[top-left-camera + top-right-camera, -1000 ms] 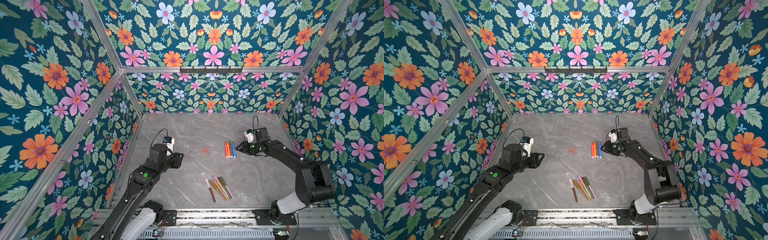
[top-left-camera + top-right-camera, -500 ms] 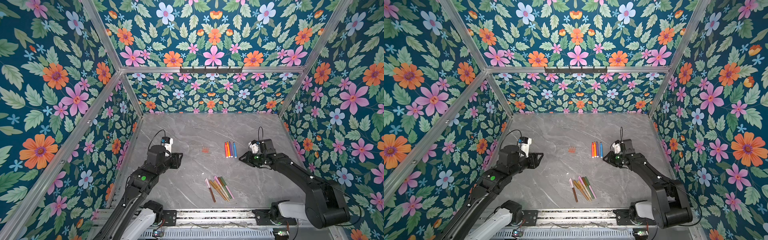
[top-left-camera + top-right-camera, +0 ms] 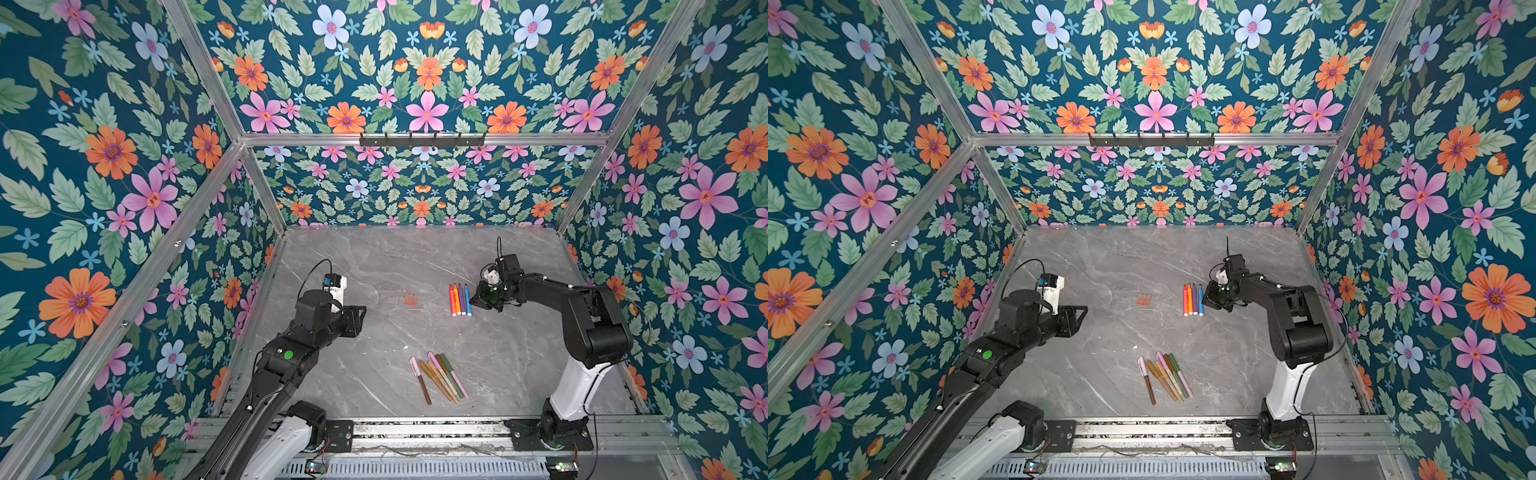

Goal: Open the pen caps
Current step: 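Lay the blue highlighter beside the purple marker and open the right gripper, then move the right gripper down onto the pink pen with green cap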

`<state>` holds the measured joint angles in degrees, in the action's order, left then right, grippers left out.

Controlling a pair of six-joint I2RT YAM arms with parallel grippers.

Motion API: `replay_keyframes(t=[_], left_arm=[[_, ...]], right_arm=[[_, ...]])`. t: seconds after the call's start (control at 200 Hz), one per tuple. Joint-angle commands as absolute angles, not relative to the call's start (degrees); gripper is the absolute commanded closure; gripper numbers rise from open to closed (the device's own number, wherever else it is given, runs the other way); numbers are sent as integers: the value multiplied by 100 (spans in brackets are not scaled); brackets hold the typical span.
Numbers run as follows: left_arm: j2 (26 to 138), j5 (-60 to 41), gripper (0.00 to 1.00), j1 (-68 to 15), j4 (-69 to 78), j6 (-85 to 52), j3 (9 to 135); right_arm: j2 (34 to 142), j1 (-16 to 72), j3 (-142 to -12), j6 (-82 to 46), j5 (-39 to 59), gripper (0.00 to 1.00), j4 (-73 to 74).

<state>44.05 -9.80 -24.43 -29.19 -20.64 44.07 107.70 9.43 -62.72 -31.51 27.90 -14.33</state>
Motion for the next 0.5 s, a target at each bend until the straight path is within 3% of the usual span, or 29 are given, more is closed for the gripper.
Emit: replay_keyframes(t=[0.0,0.3,0.495], left_arm=[[4380,-927,52,-2438,-2852,-2035,4414],[4445,-975,52,-2435,-2821,-2013,4412],[4372,-993,52,-2435,-2803,-2005,4399]], right_arm=[[10825,945,-6282,-3267,2699,100,-1249],[10657,945,-6115,-3164,2571,100,-1231],[10013,949,-5847,-2967,2314,100,-1508]])
